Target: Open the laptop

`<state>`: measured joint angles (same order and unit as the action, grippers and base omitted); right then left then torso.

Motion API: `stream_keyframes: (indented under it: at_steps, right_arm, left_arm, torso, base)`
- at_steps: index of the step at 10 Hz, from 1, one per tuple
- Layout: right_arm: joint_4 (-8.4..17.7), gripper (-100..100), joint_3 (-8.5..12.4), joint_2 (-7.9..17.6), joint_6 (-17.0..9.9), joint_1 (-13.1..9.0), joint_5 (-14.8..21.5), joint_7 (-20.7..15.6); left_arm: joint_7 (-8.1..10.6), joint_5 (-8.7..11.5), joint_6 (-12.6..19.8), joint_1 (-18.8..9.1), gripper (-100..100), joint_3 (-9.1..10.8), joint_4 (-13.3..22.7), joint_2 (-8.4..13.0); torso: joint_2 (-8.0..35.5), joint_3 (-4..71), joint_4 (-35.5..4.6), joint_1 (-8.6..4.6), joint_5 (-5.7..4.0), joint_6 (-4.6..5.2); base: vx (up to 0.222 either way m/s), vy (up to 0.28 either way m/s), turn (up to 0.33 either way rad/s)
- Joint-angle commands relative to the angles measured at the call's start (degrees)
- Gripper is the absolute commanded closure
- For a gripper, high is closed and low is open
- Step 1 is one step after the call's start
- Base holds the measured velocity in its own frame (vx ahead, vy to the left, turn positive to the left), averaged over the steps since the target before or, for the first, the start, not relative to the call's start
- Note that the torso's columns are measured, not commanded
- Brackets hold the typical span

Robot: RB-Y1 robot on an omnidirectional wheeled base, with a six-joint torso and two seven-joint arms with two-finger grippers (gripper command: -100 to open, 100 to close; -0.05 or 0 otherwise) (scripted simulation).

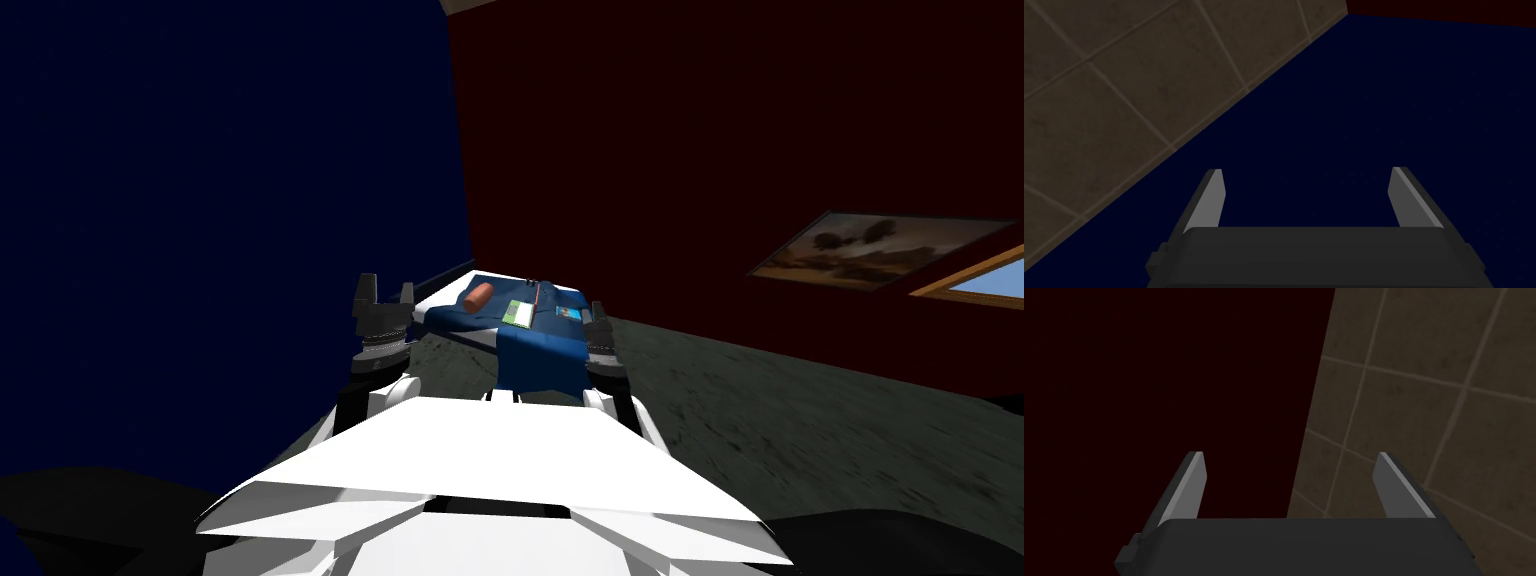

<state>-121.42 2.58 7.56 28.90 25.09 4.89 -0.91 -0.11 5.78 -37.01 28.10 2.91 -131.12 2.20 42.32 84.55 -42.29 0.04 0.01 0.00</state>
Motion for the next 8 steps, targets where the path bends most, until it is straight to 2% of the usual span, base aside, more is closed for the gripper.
stream_keyframes:
  at_steps: [1, 3, 4, 6, 7, 8]
  right_arm:
    - [1.66, -100, -0.74, 2.46, -2.71, 0.42, 3.10, -0.24]
    - [5.36, -100, -1.54, 5.17, -5.84, -0.16, 7.02, -0.65]
    - [5.87, -100, -1.54, 5.17, -5.84, -0.16, 7.58, -0.65]
    - [9.44, -100, -2.44, 7.69, -9.31, -0.81, 11.45, -1.12]
    - [10.47, -100, -2.44, 7.69, -9.31, -0.81, 12.60, -1.12]
    - [12.85, -100, -2.92, 8.92, -11.13, -1.17, 14.76, -1.36]
  left_arm:
    - [0.00, 0.00, 0.00, 0.00, 0, 0.00, 0.00, 0.00]
    - [0.00, 0.00, 0.00, 0.00, 0, 0.00, 0.00, 0.00]
    - [0.00, 0.00, 0.00, 0.00, 0, 0.00, 0.00, 0.00]
    - [0.00, 0.00, 0.00, 0.00, 0, 0.00, 0.00, 0.00]
    - [0.00, 0.00, 0.00, 0.00, 0, 0.00, 0.00, 0.00]
    - [0.00, 0.00, 0.00, 0.00, 0, 0.00, 0.00, 0.00]
  torso:
    - [0.01, 0.00, -0.01, 0.02, 0.01, 0.00]
    - [-0.06, 0.04, 0.01, -0.10, -0.03, -0.01]
    - [-0.04, 0.03, 0.01, 0.02, 0.00, -0.01]
    - [-0.05, 0.03, 0.01, -0.05, -0.02, -0.01]
    - [-0.01, 0.00, 0.01, 0.06, 0.01, -0.01]
    - [-0.03, 0.02, 0.00, -0.06, 0.00, 0.01]
  base:
    - [-0.019, 0.100, 0.020]
    - [-0.018, 0.109, 0.071]
    - [-0.013, 0.102, 0.036]
    - [-0.019, 0.121, 0.090]
    - [-0.011, 0.109, 0.031]
    - [0.000, 0.104, 0.065]
